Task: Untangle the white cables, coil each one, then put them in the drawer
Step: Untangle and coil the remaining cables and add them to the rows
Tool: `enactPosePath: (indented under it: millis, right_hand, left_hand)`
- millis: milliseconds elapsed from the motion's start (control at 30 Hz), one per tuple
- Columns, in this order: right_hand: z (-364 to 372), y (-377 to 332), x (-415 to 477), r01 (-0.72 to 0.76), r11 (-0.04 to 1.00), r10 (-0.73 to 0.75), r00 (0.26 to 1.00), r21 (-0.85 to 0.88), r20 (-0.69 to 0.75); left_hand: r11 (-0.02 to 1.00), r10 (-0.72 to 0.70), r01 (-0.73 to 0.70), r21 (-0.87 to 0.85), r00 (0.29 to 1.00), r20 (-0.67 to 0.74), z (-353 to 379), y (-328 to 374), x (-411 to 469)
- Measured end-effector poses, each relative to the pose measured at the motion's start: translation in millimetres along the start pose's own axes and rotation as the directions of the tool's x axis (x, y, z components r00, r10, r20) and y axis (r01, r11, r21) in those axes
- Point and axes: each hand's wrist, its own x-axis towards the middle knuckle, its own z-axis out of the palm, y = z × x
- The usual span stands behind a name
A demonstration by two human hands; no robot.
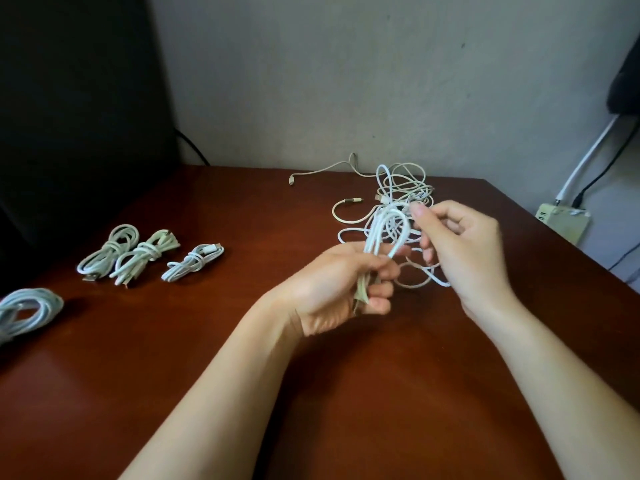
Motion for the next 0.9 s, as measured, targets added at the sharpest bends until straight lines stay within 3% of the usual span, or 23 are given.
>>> enactPosePath:
  millis: [167, 300, 900]
  right_hand:
    - [3.7, -4.5, -5.5, -0.032, 0.991, 0.017, 0.992, 0.126, 0.122]
    - [7.3, -6.8, -10.9, -0.026, 0.992, 0.001, 0.979, 0.122, 0.202]
    - [12.3, -7.7, -16.8, -0.132, 0.99, 0.114, 0.959, 0.056, 0.259]
  left_hand:
    - [0.987, 0.118, -0.14, -0.075, 0.962, -0.245, -11.2, 5.6, 2.7]
    - [0.976, 0.183, -0.212, -0.056, 0.927, -0.329, -11.7, 6.0, 3.9]
    - [0.918, 0.309, -0.224, 0.327, 0.921, -0.235, -7.1, -0.9, 2.3]
